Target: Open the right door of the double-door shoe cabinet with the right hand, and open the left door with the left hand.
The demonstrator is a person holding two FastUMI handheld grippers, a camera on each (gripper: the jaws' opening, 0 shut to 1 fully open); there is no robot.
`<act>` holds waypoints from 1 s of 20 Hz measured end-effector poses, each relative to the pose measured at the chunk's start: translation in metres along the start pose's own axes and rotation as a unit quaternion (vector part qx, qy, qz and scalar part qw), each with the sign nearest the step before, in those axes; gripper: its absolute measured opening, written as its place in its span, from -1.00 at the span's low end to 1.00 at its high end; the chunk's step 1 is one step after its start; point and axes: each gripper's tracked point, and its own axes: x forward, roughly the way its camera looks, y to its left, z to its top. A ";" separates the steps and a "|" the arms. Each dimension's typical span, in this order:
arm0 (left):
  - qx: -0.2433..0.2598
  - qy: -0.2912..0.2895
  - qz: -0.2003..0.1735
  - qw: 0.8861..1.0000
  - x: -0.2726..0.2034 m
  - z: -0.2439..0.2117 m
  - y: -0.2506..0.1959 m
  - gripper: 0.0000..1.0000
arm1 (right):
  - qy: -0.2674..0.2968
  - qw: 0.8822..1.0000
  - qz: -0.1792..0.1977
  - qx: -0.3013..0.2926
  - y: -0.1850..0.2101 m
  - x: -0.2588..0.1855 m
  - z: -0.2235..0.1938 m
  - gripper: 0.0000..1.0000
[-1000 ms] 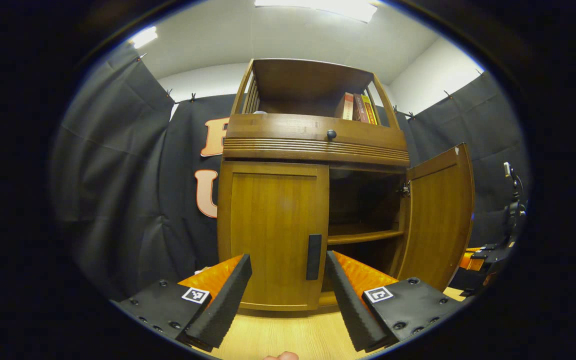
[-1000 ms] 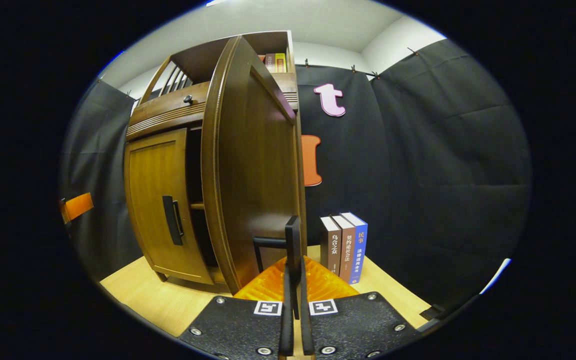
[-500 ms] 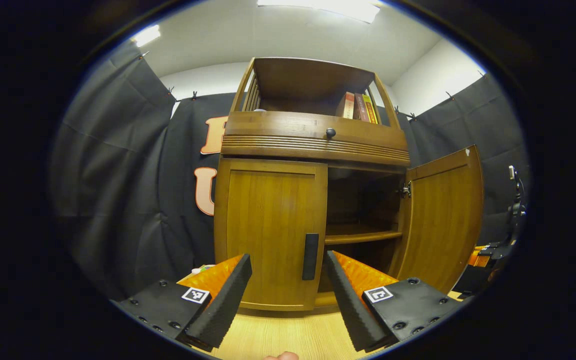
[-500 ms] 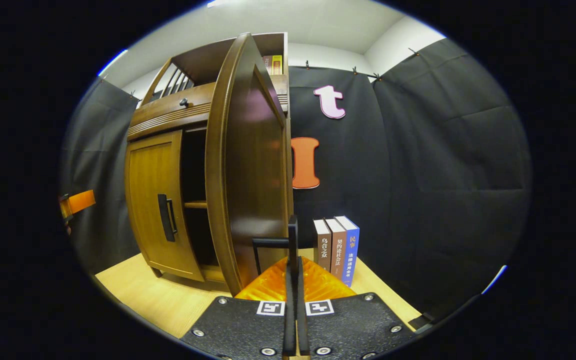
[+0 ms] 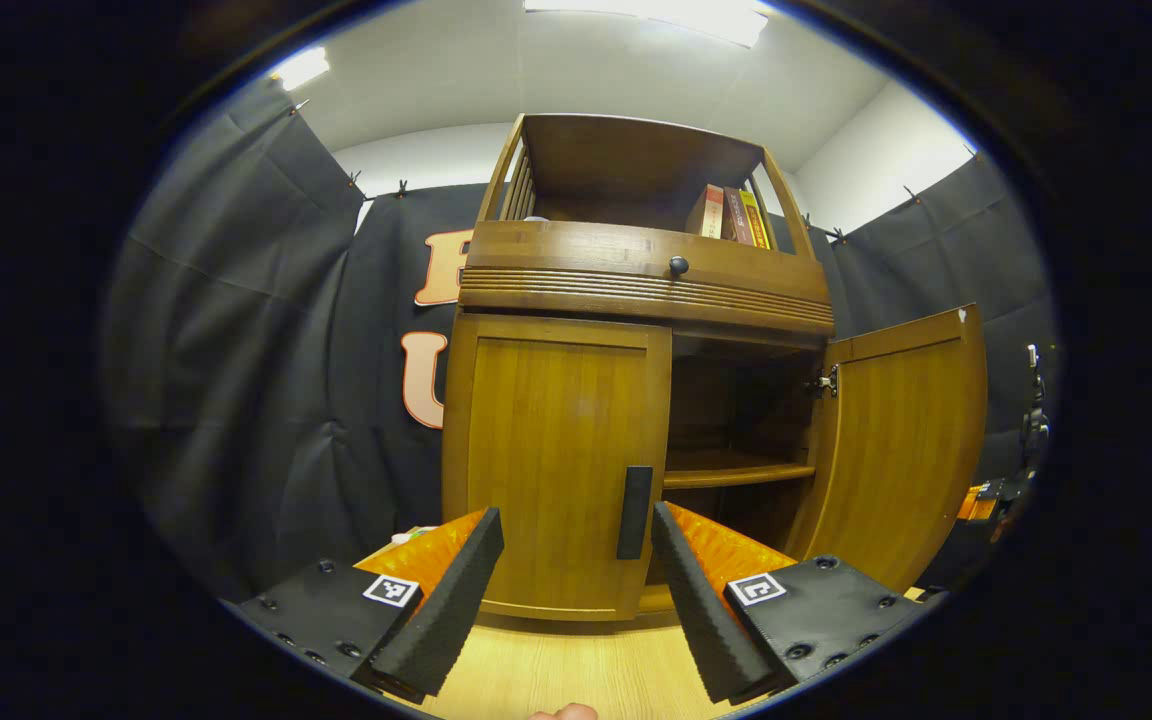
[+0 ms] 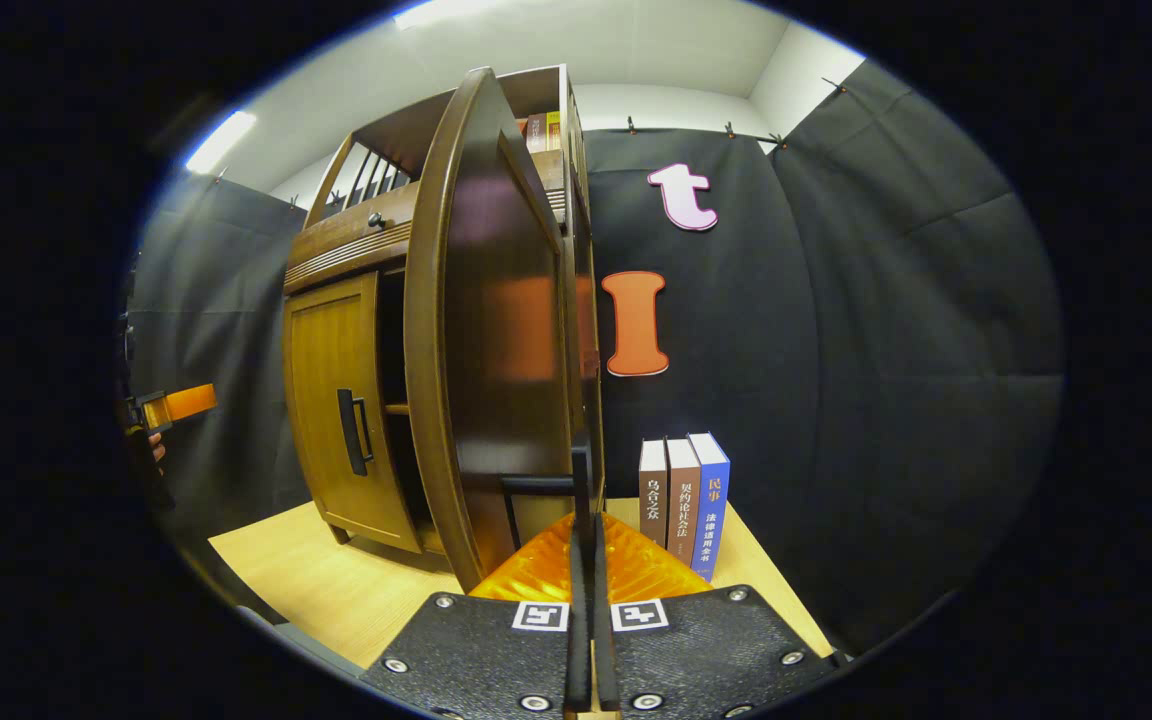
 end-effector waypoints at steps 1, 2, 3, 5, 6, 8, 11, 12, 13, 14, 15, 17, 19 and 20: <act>0.000 0.000 0.003 1.000 -0.001 0.001 0.002 0.97 | -0.001 1.000 0.009 0.006 -0.006 0.001 0.000 -0.97; 0.000 0.000 0.004 1.000 -0.002 0.001 0.003 0.97 | -0.002 1.000 0.018 0.009 -0.011 0.002 0.000 -0.96; -0.001 0.000 0.005 1.000 -0.002 0.001 0.004 0.97 | -0.002 1.000 0.027 0.010 -0.014 0.003 0.001 -0.96; 0.004 0.002 0.007 1.000 -0.002 0.001 0.004 0.97 | 0.000 0.999 0.040 0.009 -0.017 0.005 0.000 -0.96; 0.007 0.004 0.008 1.000 -0.003 0.000 0.005 0.89 | -0.001 0.999 0.044 0.014 -0.018 0.004 0.000 -0.94; 0.007 0.005 0.005 1.000 -0.004 -0.001 0.003 0.90 | -0.002 0.998 0.050 0.030 -0.017 0.001 -0.001 -0.91; 0.003 0.007 0.003 1.000 -0.005 -0.004 -0.002 0.94 | 0.003 0.998 0.046 0.043 -0.020 -0.013 -0.012 -0.87; 0.001 0.008 0.000 1.000 -0.005 -0.005 -0.006 0.90 | 0.006 0.998 0.042 0.046 -0.021 -0.022 -0.018 -0.88; -0.002 0.009 -0.005 1.000 -0.004 -0.006 -0.010 0.94 | 0.015 0.998 0.033 0.053 -0.024 -0.029 -0.026 -0.67; -0.003 0.011 -0.009 1.000 -0.003 -0.009 -0.014 0.97 | 0.027 0.998 0.011 0.055 -0.030 -0.040 -0.036 -0.88; -0.002 0.014 -0.013 1.000 -0.001 -0.011 -0.017 0.93 | 0.034 0.998 -0.009 0.048 -0.037 -0.051 -0.043 -0.88; 0.000 0.019 -0.023 1.000 0.002 -0.015 -0.025 0.93 | 0.032 0.998 -0.038 0.031 -0.033 -0.073 -0.040 -0.91; 0.001 0.024 -0.035 0.999 0.005 -0.020 -0.032 0.94 | 0.015 0.998 -0.047 0.030 -0.008 -0.093 -0.027 -0.68; 0.001 0.026 -0.041 0.999 0.008 -0.021 -0.036 0.90 | 0.009 0.998 -0.045 0.031 0.007 -0.098 -0.023 -0.94</act>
